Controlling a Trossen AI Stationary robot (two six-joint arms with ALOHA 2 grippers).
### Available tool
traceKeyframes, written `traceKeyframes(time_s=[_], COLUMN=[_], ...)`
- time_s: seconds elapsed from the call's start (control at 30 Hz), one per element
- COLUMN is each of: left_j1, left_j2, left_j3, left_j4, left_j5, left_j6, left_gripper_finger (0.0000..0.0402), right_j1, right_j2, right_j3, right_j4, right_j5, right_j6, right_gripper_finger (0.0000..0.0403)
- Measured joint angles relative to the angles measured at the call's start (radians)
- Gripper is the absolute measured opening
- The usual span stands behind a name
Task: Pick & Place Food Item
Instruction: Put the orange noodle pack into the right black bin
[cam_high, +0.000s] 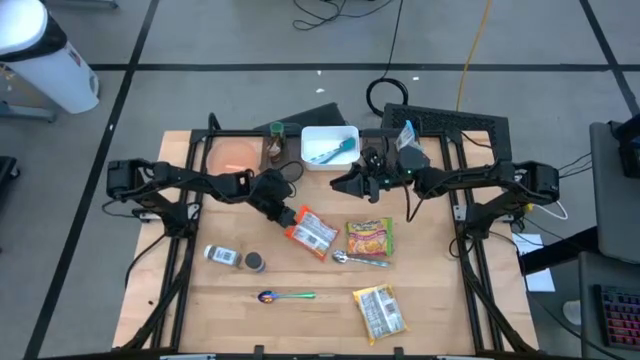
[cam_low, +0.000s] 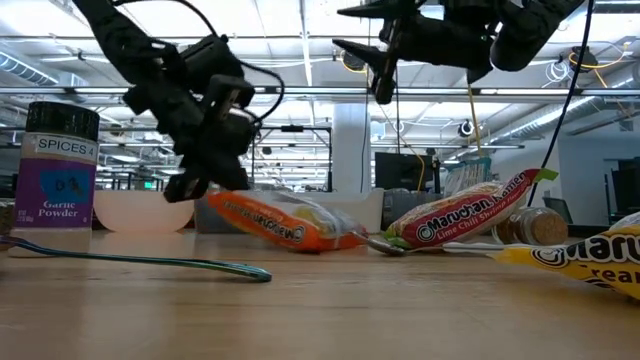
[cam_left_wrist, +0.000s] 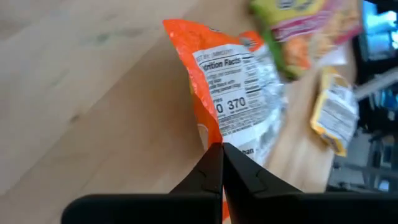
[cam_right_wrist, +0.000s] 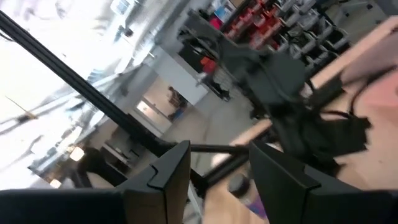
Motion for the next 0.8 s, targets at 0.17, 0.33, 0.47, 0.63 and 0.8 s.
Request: traceKeyframes(time_s=[0.17, 0.33, 0.47, 0.63, 0.8], left_j1=[0.000, -0.002, -0.005, -0.005, -0.010], left_j2=[0.000, 0.000, 0.000, 0.000, -0.001], left_j3=[0.053, 0.082, 0.104, 0.123, 0.131], left_j4=[-0.004, -0.006, -0.006, -0.005, -0.004], left_j5=[0.012, 0.030, 0.056, 0.057, 0.057], left_j6=[0.045, 0.070, 0.085, 0.096, 0.100], left_gripper_finger=[0.0001, 0.0001, 0.0001, 0.0001, 0.0001], right_j1=[-0.043, -0.078, -0.060, -0.034, -0.038], right_j2=[0.000, 0.000, 0.000, 0.008, 0.074], right_j3=[0.000, 0.000, 0.000, 0.000, 0.004], right_j4=[-0.199, -0.349, -0.396, -0.423, -0.413], right_j5=[-0.122, -0.208, -0.209, -0.202, -0.183], right_j6=[-0.094, -0.255, -0.350, -0.421, -0.423], right_gripper_finger=[0.0155, 0.0155, 0.0155, 0.0155, 0.0155])
